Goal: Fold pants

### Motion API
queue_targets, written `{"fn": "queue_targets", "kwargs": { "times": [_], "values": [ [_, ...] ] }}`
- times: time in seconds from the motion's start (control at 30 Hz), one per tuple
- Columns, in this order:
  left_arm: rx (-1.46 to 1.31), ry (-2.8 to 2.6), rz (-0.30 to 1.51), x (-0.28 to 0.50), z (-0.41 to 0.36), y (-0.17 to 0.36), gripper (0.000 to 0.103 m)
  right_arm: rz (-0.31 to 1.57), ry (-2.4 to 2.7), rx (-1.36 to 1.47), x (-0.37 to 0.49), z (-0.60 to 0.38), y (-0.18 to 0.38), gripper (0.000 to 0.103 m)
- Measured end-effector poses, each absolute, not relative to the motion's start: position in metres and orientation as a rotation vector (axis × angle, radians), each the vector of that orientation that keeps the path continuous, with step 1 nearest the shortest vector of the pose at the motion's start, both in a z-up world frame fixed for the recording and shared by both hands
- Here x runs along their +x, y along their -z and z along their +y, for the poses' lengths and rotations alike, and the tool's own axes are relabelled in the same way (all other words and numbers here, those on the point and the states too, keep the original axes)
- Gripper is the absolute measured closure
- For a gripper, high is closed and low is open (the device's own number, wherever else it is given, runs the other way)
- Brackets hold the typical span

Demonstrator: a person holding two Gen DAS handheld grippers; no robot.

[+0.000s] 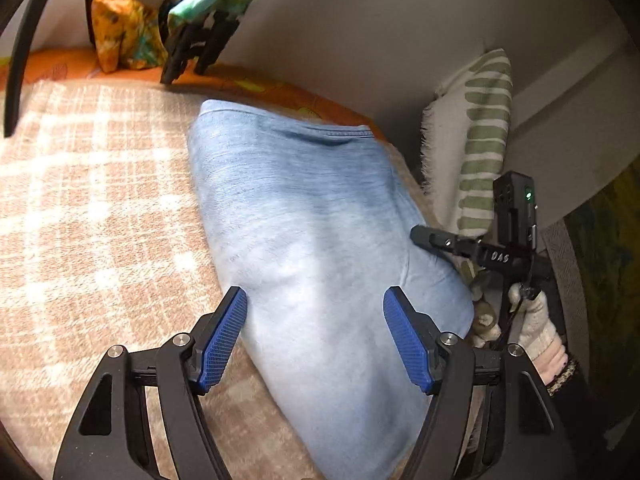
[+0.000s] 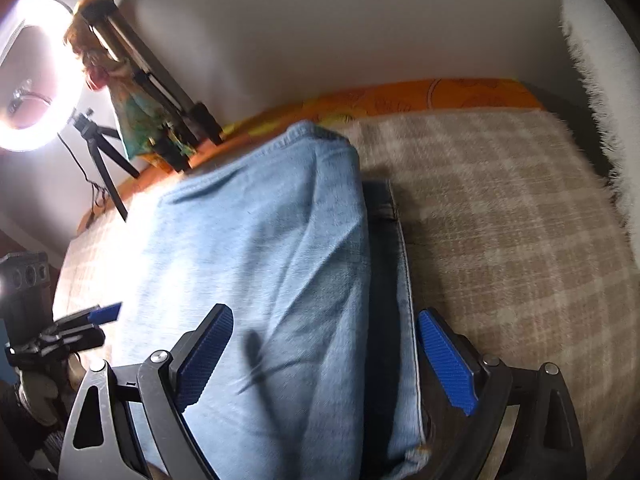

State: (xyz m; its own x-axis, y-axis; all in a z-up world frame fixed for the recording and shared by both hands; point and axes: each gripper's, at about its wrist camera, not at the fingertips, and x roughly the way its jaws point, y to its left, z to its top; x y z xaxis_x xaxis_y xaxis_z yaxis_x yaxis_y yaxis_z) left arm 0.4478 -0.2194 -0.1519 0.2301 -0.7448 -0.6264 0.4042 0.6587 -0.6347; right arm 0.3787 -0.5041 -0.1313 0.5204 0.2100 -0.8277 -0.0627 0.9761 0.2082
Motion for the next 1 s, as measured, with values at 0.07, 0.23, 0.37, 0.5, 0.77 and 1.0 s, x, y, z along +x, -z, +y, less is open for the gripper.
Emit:
{"fn": "queue_targets", "kwargs": {
  "times": [0.07, 0.23, 0.37, 0.5, 0.77, 1.0],
  "values": [
    [-0.378, 0.813, 1.079, 0.451, -0.223, 0.156, 0.032, 1.023, -0.186, 0.18, 0.383, -0.506, 0.139, 0.008],
    [-0.417, 0.792, 1.08, 0.459, -0.217, 0.164, 0.032, 1.026, -0.231, 0.273, 0.389, -0.516, 0.152, 0.002],
    [-0.476, 0.795, 1.08, 0.464, -0.211, 0.172, 0.032, 1.006, -0.254, 0.279, 0.388, -0.516, 0.152, 0.0],
    [-0.486, 0.807, 1.065, 0.464, -0.211, 0.173, 0.032, 0.984, -0.288, 0.32, 0.384, -0.515, 0.151, 0.028],
    [-0.533, 0.89, 1.047, 0.471, -0.223, 0.174, 0.063, 0.925, -0.203, 0.325, 0.373, -0.5, 0.142, 0.063],
    [-0.5, 0.91, 0.993, 0.465, -0.223, 0.166, 0.081, 0.849, -0.143, 0.205, 0.356, -0.475, 0.108, 0.076]
  ]
}}
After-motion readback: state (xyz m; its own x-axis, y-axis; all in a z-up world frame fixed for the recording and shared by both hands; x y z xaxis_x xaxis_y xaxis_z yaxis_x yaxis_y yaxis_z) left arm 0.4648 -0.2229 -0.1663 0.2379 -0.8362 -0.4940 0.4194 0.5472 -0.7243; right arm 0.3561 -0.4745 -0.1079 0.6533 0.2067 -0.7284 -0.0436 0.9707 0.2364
